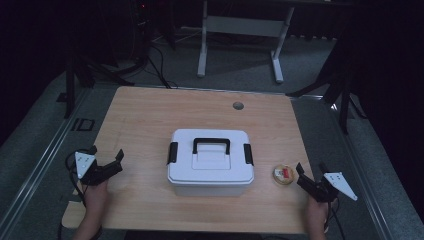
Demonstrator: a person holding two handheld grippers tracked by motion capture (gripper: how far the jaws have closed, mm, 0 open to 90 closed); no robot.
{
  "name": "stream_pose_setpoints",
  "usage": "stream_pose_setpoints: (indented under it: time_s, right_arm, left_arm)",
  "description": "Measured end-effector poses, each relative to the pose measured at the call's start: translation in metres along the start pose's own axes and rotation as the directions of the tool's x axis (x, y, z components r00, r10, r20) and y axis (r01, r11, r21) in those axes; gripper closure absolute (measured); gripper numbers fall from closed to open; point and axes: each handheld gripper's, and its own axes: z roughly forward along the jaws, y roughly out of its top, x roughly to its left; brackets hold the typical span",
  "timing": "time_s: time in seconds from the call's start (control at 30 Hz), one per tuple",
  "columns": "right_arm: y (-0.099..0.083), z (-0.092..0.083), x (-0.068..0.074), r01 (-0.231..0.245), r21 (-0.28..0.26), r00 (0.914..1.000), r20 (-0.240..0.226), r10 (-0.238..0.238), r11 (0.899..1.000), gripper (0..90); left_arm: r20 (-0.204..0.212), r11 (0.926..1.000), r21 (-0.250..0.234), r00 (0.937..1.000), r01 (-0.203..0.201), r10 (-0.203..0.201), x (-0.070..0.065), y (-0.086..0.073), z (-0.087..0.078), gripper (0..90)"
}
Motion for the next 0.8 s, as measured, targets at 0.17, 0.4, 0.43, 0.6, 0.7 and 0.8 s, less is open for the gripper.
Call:
stream_pose_setpoints:
  time_s: [0.17, 0.4, 0.43, 0.6, 0.7, 0.8]
  right_arm:
    - [0.000, 0.001, 0.000, 0.002, 0.006, 0.9999, -0.010, -0.002, 1.000, 13.4]
    - [-0.001, 0.003, 0.002, 0.016, 0.026, 0.9990, -0.042, -0.015, 1.000, 13.4]
    - [-0.001, 0.003, 0.001, 0.014, 0.027, 0.9987, -0.049, -0.012, 1.000, 13.4]
    - [-0.001, 0.003, 0.001, 0.012, 0.033, 0.9981, -0.060, -0.010, 0.999, 13.3]
    - [-0.001, 0.004, 0.001, 0.020, 0.035, 0.9978, -0.063, -0.017, 0.999, 13.4]
    - [-0.001, 0.004, 0.001, 0.018, 0.037, 0.9976, -0.067, -0.016, 0.999, 13.4]
  left_arm:
    - [0.010, 0.9999, 0.001, 0.9999, 0.012, -0.013, 0.004, 0.004, -0.001, 1.6]
    - [0.212, 0.9839, 0.166, 0.9769, -0.066, 0.030, 0.012, 0.012, 0.006, 1.6]
    - [0.246, 0.9734, 0.201, 0.9675, -0.110, 0.059, 0.012, 0.012, 0.007, 1.6]
    - [0.408, 0.9209, 0.306, 0.9074, -0.241, 0.102, 0.017, 0.012, 0.010, 1.6]
    - [0.471, 0.8999, 0.338, 0.8773, -0.276, 0.092, 0.019, 0.014, 0.012, 1.6]
    - [0.515, 0.8725, 0.357, 0.8494, -0.334, 0.114, 0.020, 0.017, 0.014, 1.6]
